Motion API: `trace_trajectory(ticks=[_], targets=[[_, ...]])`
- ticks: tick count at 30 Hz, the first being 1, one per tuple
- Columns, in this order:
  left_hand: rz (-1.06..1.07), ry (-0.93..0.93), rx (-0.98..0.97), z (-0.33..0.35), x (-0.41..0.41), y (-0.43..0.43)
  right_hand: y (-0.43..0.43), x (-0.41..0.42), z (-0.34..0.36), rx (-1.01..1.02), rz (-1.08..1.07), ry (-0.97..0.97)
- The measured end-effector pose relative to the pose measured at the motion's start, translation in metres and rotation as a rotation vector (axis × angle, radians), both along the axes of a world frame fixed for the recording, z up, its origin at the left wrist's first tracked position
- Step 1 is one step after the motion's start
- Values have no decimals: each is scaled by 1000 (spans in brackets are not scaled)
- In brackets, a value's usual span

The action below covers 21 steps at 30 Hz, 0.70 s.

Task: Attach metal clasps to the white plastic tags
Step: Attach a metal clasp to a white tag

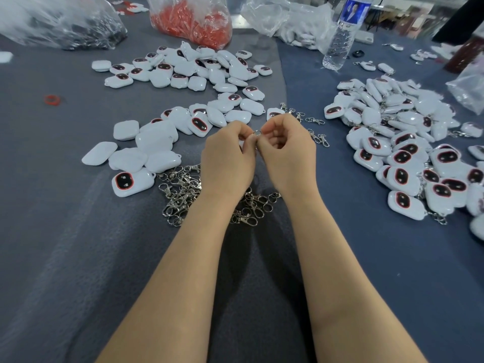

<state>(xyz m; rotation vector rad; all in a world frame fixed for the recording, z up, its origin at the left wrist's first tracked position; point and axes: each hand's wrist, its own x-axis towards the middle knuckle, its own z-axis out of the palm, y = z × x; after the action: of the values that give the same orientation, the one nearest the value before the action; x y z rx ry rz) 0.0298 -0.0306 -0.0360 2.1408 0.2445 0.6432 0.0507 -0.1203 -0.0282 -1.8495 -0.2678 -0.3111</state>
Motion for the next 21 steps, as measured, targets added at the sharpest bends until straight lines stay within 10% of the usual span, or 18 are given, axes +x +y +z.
trace_trajectory(ticks=[21], targets=[[-104, -31, 41, 1, -3, 8, -9, 6, -4, -40, 93, -22]])
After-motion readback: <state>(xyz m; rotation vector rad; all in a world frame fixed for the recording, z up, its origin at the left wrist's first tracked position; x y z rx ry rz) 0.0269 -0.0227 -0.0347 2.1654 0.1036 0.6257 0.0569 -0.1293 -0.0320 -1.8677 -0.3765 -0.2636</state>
